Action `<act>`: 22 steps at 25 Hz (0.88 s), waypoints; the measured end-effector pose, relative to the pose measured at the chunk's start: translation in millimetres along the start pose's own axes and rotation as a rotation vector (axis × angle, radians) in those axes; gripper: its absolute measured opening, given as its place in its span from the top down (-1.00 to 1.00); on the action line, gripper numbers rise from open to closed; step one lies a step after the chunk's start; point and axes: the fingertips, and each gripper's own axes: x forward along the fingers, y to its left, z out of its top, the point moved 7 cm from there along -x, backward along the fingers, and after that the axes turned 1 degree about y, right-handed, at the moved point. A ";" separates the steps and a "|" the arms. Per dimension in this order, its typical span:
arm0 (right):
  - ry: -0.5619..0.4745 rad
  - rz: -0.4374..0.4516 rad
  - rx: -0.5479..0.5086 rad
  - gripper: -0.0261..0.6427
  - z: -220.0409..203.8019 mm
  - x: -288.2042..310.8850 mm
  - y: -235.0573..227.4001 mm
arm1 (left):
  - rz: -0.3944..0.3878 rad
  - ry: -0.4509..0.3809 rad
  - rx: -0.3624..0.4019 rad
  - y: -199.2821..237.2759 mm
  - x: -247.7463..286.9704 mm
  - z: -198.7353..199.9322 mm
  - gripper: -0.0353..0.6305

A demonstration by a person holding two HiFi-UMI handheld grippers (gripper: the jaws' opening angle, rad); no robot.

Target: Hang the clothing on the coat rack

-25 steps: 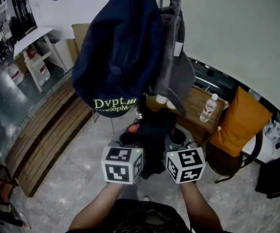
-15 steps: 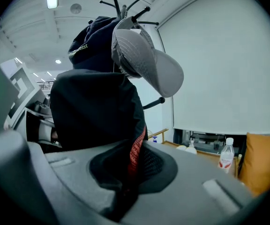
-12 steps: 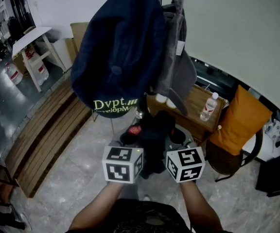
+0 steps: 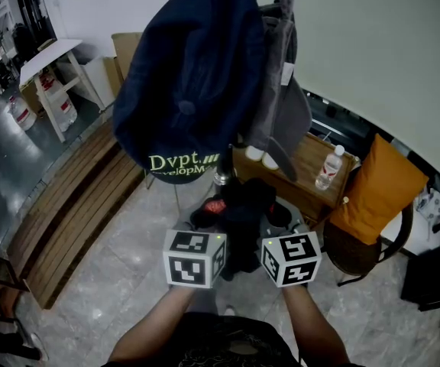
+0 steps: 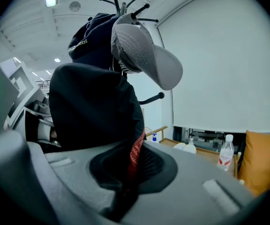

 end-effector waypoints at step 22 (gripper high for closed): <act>0.046 0.018 -0.007 0.86 -25.1 -15.9 -1.0 | 0.025 0.026 -0.018 -10.9 -5.8 -20.6 0.79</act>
